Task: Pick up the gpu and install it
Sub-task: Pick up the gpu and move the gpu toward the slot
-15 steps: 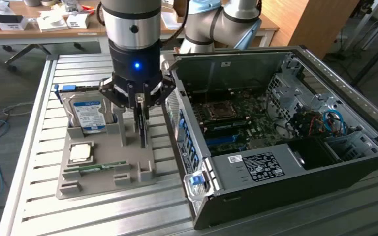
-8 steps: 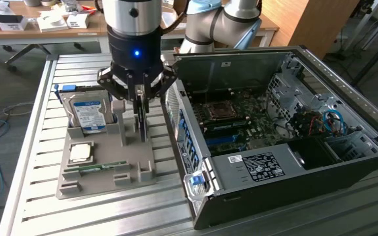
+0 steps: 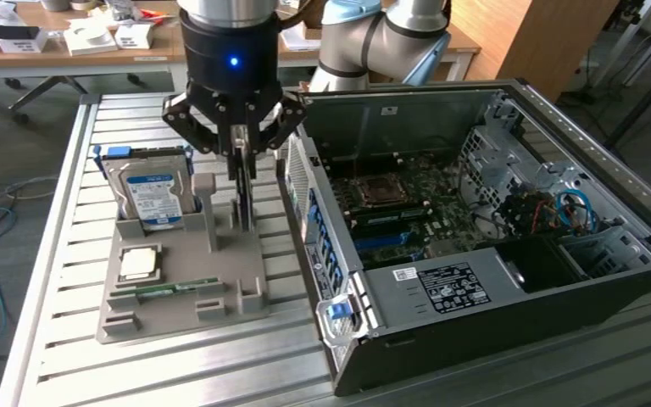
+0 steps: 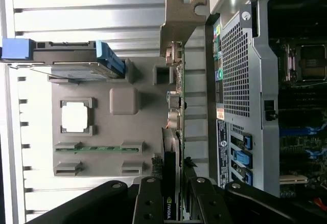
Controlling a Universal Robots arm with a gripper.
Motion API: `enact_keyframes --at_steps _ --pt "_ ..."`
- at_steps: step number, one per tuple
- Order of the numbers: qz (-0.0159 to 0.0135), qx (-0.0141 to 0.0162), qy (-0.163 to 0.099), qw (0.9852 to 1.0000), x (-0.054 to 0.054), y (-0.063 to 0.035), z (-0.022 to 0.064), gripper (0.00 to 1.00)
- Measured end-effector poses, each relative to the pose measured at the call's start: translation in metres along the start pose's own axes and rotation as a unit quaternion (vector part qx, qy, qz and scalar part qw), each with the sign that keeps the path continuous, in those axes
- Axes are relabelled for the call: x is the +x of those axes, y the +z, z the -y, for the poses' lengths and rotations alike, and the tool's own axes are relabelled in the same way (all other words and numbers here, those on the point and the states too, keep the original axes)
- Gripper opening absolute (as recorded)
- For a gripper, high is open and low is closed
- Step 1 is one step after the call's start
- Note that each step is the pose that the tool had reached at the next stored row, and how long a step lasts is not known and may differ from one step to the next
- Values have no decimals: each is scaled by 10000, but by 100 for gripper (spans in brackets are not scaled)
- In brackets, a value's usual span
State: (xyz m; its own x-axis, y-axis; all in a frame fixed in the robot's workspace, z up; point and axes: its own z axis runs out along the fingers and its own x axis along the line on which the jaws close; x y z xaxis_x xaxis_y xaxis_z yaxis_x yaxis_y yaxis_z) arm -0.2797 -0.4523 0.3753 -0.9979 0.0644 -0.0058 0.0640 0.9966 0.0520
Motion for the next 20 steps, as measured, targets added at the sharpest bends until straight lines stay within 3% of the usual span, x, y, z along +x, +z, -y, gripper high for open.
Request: enact_keyframes --at_steps 14,20 --pt "0 0 0 10000 -3 -502 -26 26" --pt "0 -1 0 10000 -3 -583 -30 26"
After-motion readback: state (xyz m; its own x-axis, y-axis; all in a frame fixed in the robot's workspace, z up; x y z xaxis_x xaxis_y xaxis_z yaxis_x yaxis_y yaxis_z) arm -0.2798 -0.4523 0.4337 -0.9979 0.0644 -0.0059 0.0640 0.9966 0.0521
